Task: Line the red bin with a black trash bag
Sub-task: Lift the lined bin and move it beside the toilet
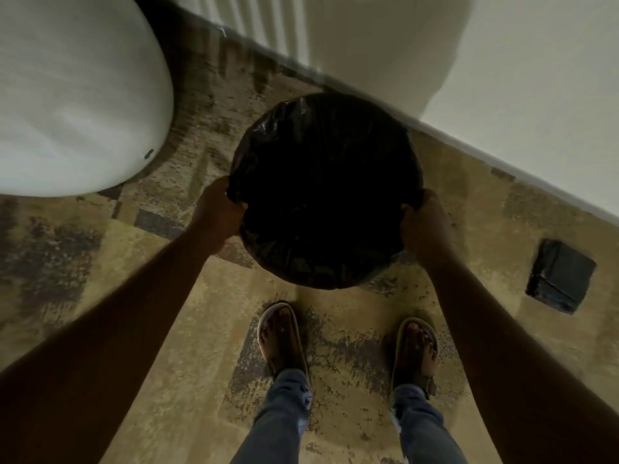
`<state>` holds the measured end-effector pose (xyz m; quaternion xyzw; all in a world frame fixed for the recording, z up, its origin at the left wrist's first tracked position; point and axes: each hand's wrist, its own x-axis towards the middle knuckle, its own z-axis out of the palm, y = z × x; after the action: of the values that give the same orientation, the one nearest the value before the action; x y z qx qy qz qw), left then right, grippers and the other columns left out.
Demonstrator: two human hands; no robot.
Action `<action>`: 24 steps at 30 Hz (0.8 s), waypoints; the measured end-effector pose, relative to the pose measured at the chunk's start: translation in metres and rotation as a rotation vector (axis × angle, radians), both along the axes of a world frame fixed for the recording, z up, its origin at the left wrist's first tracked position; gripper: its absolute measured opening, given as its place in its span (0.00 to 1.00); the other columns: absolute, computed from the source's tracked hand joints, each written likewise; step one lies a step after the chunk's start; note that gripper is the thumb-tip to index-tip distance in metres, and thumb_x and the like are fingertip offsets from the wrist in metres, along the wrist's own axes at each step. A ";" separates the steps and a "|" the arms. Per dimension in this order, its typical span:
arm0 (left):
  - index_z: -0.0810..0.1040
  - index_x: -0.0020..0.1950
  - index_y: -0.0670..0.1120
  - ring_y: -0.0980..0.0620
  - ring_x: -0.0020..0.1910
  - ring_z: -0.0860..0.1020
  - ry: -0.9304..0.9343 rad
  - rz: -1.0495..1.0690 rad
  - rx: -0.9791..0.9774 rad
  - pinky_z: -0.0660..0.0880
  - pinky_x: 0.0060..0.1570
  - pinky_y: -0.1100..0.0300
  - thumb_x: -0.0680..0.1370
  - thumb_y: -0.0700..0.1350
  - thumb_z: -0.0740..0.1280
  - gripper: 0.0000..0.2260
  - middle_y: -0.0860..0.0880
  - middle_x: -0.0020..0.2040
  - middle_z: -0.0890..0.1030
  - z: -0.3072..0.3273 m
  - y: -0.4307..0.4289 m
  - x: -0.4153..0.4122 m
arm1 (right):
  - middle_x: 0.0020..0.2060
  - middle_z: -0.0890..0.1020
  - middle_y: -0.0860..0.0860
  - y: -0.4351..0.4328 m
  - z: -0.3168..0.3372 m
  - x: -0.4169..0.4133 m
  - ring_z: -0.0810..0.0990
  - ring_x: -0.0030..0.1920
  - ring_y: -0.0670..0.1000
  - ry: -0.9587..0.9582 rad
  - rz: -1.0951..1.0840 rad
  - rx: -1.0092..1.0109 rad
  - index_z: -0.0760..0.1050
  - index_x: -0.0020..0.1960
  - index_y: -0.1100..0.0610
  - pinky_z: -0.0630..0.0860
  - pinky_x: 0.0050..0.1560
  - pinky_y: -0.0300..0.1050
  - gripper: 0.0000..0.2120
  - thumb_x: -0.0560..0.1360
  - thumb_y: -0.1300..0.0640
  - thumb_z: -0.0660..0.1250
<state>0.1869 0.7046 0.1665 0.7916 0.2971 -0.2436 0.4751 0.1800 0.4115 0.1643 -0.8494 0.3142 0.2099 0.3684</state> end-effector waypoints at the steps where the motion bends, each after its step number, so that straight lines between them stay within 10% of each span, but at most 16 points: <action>1: 0.70 0.69 0.45 0.41 0.59 0.77 -0.008 -0.002 0.004 0.77 0.55 0.39 0.77 0.38 0.65 0.20 0.43 0.63 0.77 0.003 0.006 0.005 | 0.61 0.76 0.58 0.008 -0.003 0.005 0.75 0.56 0.54 -0.002 -0.009 0.009 0.66 0.68 0.58 0.72 0.49 0.48 0.17 0.79 0.60 0.57; 10: 0.73 0.66 0.44 0.46 0.53 0.78 0.009 0.066 0.126 0.78 0.51 0.50 0.76 0.34 0.63 0.18 0.46 0.56 0.78 -0.021 0.092 0.043 | 0.59 0.75 0.57 0.106 -0.047 0.063 0.73 0.51 0.52 -0.067 0.088 0.076 0.65 0.67 0.59 0.74 0.46 0.47 0.17 0.78 0.63 0.56; 17: 0.75 0.62 0.45 0.37 0.51 0.81 0.010 0.133 0.110 0.78 0.48 0.33 0.73 0.39 0.65 0.17 0.41 0.59 0.80 -0.046 0.141 0.058 | 0.62 0.75 0.58 0.145 -0.065 0.103 0.74 0.57 0.55 -0.092 0.207 0.052 0.64 0.67 0.62 0.74 0.52 0.47 0.18 0.78 0.62 0.56; 24: 0.71 0.67 0.43 0.40 0.57 0.78 0.034 0.193 -0.030 0.78 0.48 0.47 0.77 0.34 0.61 0.18 0.42 0.63 0.77 -0.053 0.136 0.071 | 0.63 0.74 0.58 0.149 -0.079 0.122 0.75 0.61 0.56 -0.077 0.238 0.018 0.63 0.68 0.61 0.74 0.55 0.46 0.19 0.78 0.61 0.59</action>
<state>0.2582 0.8406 0.1135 0.7479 0.3762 -0.2146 0.5030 0.3016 0.5607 0.0854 -0.8848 0.1947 0.2224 0.3602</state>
